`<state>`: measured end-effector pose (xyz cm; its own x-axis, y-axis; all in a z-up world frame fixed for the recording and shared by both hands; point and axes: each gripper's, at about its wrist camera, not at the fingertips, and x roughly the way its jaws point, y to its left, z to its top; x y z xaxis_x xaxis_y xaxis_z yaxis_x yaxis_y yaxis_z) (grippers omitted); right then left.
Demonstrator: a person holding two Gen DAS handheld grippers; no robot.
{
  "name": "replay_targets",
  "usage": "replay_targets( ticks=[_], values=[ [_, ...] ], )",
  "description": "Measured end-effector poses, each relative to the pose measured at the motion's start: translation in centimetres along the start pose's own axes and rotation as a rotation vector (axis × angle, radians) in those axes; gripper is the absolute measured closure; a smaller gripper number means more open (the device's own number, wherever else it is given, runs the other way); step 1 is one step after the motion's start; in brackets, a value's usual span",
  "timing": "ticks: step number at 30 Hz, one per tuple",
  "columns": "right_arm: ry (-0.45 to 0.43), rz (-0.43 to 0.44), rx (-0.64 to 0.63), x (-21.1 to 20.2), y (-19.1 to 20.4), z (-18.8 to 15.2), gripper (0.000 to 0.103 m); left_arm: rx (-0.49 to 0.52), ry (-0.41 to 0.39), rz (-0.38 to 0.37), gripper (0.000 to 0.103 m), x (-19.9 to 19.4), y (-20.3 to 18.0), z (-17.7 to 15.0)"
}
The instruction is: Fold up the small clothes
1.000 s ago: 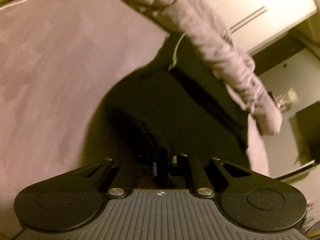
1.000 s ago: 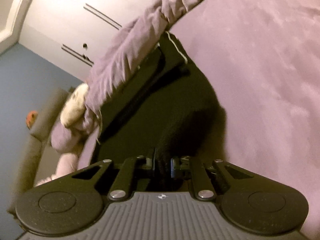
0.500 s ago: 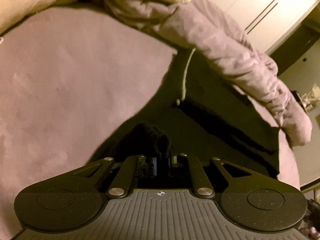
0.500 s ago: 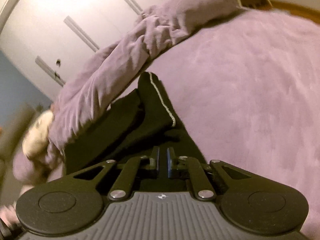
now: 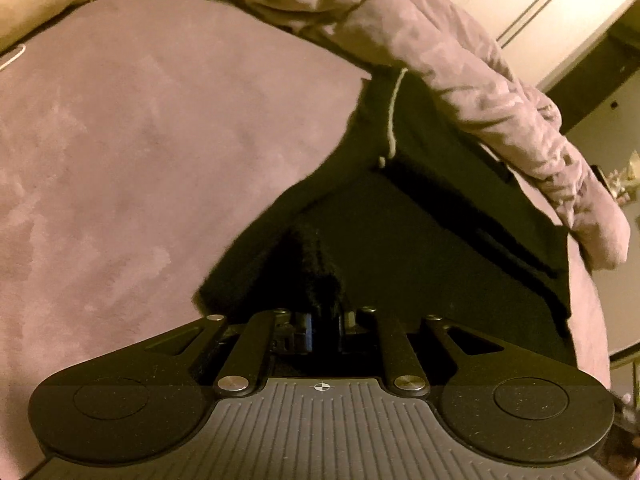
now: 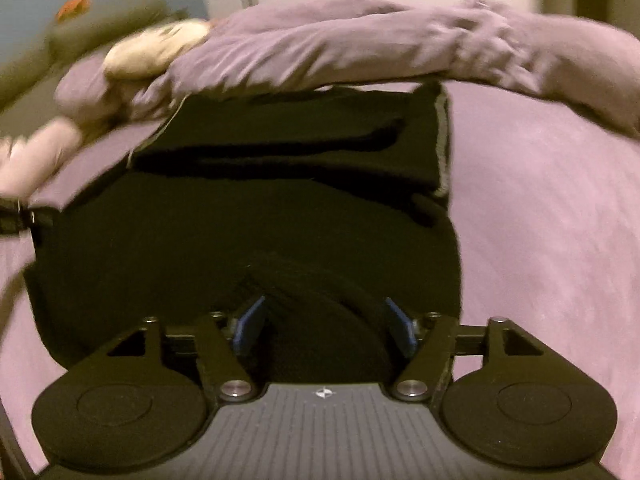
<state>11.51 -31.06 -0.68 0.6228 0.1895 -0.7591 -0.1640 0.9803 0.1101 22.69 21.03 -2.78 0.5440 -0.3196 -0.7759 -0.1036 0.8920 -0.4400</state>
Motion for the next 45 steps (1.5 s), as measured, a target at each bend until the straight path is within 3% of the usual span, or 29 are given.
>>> replay_targets(
  ticks=[4, 5, 6, 9, 13, 17, 23, 36, 45],
  values=[
    [0.068, 0.047, 0.005, 2.3, -0.4, 0.3, 0.026, 0.029, 0.003, 0.013, 0.09, -0.1, -0.6, 0.0],
    [0.07, 0.05, 0.005, 2.4, -0.2, 0.3, 0.032, 0.034, 0.004, 0.016, 0.09, 0.0, -0.7, 0.0],
    [0.069, 0.054, -0.004, 2.5, 0.0, 0.3, 0.053, 0.038, 0.004, 0.021, 0.09, 0.0, -0.9, 0.1],
    [0.058, 0.075, -0.007, 2.1, 0.5, 0.0, 0.09, 0.042, 0.0, 0.02, 0.09, 0.2, -1.1, 0.1],
    [-0.007, 0.061, 0.016, 0.8, 0.4, -0.1, 0.092, 0.034, -0.021, 0.019, 0.09, 0.0, -1.4, 0.3],
    [-0.144, 0.043, 0.071, -1.4, -0.2, 1.0, 0.092, 0.025, -0.073, -0.004, 0.091, -0.9, -2.5, 1.5],
    [-0.341, 0.003, 0.166, -2.0, -2.5, 2.9, 0.092, 0.093, -0.146, -0.04, 0.091, -0.2, -5.3, 4.3],
    [-0.494, -0.169, 0.265, 5.0, -8.4, 11.2, 0.092, 0.101, -0.245, 0.0, 0.091, 7.0, -9.4, 14.9],
    [-0.472, -0.302, 0.292, 11.3, -10.8, 15.1, 0.092, 0.138, -0.301, 0.083, 0.091, 12.1, -12.4, 19.7]
  ],
)
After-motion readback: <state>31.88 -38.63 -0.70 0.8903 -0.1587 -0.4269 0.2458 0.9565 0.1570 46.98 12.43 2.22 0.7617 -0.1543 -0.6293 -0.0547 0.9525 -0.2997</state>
